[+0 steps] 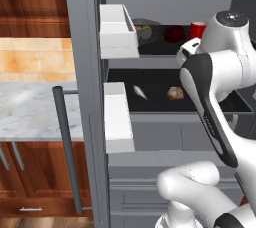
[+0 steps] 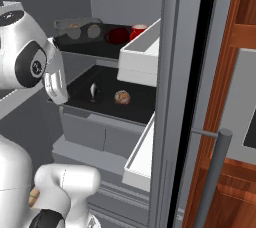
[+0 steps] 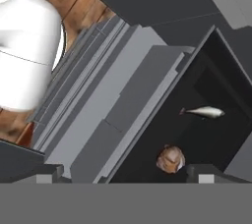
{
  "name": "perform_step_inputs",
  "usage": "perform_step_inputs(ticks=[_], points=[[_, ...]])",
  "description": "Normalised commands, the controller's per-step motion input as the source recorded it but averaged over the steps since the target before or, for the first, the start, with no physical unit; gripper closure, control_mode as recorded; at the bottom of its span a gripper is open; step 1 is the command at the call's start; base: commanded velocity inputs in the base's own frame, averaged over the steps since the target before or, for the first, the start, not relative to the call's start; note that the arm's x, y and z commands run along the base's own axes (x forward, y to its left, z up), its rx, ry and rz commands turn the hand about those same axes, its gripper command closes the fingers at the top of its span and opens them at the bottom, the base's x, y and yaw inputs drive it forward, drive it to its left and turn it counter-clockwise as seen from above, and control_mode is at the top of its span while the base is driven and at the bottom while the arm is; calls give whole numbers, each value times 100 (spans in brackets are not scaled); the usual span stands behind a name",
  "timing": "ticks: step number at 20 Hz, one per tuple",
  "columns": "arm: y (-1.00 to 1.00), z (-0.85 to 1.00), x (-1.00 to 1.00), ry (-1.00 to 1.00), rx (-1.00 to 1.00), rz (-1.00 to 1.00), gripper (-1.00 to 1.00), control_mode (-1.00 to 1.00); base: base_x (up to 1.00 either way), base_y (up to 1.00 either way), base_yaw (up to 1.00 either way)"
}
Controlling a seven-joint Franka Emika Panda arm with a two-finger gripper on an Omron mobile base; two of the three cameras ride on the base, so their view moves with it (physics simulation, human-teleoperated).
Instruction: Place the tupperware on the top shelf of the fridge. Make space for the tupperware among the existing items by rearranging them on the shelves if needed. Close the fridge door when finished.
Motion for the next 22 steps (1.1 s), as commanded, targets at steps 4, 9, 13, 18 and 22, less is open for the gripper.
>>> perform_step_inputs(ticks=[4, 9, 13, 18, 22], points=[[0, -4, -1, 0, 0, -4, -100, 100, -3, 0, -9], [0, 0, 0, 0, 0, 0, -100, 100, -37, 0, -37], [0, 0, 0, 0, 0, 0, -100, 100, -97, 5, -33], [0, 0, 0, 0, 0, 0, -100, 100, -73, 1, -27], [0, 0, 0, 0, 0, 0, -100, 100, -14, 23, -20]])
